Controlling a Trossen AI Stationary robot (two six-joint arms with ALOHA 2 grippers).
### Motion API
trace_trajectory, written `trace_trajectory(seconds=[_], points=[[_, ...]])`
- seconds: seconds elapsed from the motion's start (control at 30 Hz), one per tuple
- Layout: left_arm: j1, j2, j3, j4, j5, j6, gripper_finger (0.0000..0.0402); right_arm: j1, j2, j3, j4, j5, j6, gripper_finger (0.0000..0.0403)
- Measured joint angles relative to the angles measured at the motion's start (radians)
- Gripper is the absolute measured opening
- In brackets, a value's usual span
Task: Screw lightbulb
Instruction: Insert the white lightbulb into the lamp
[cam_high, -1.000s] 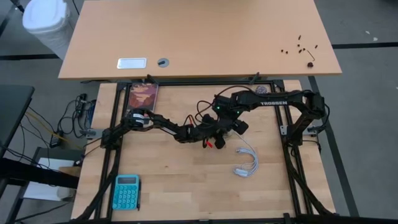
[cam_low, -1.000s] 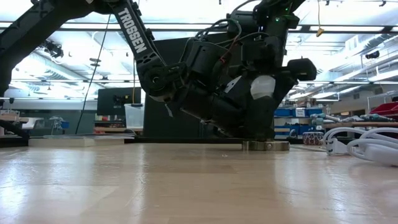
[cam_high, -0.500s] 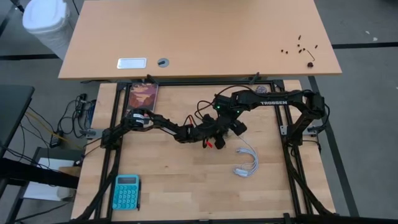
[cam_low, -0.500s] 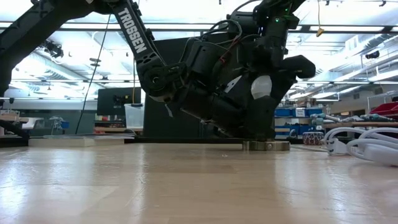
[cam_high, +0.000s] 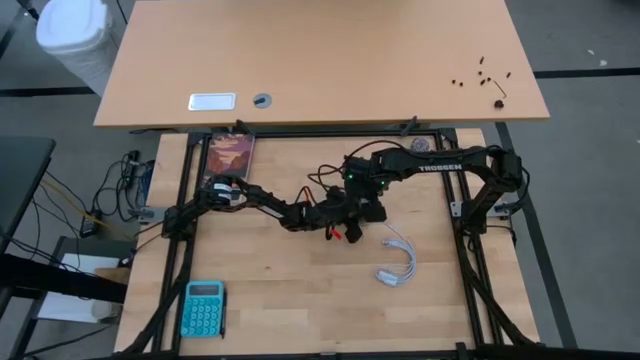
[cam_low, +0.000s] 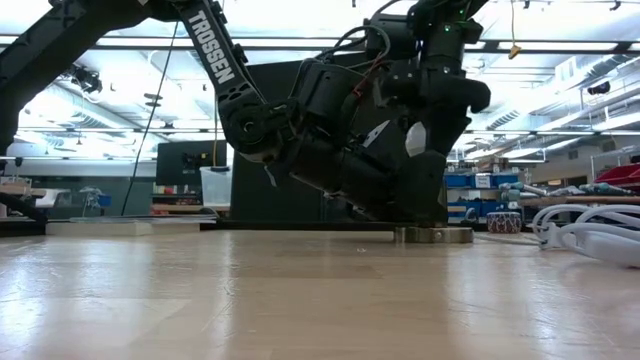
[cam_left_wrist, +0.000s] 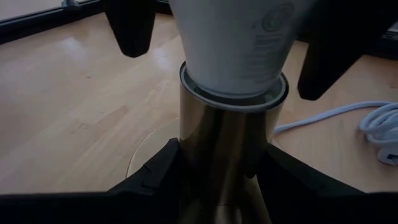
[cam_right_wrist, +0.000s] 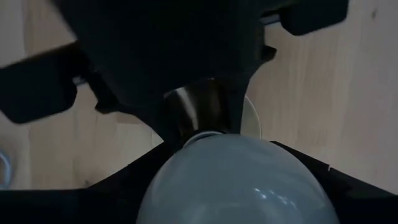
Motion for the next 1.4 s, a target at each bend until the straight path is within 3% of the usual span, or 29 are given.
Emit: trace_trajectory(seconds=[0.4,0.7,0.87,1.1,1.4], points=[[0.000,0.000,0.001,-0.001,0.001,0.002,0.0178,-0.001,0.001,0.005,-0.044,0.012,0.354,0.0265],[0.000,0.000,0.001,-0.001,0.000,0.001,0.0178,-0.001,0.001,0.004,-0.041,-0.007,0.508,0.0269],[0.001,0.000,0.000,-0.001,-0.013,0.000,0.0178,-0.007,0.001,0.003,-0.027,-0.037,0.472,0.0299],[0.002,0.000,0.000,-0.001,-0.013,-0.002,0.0178,-0.042,0.001,0.034,-0.058,-0.091,0.288,0.0354],[0.002,-0.001,0.000,-0.001,-0.009,-0.002,0.0178,-0.049,-0.001,0.173,-0.215,0.001,-0.147,0.0378]])
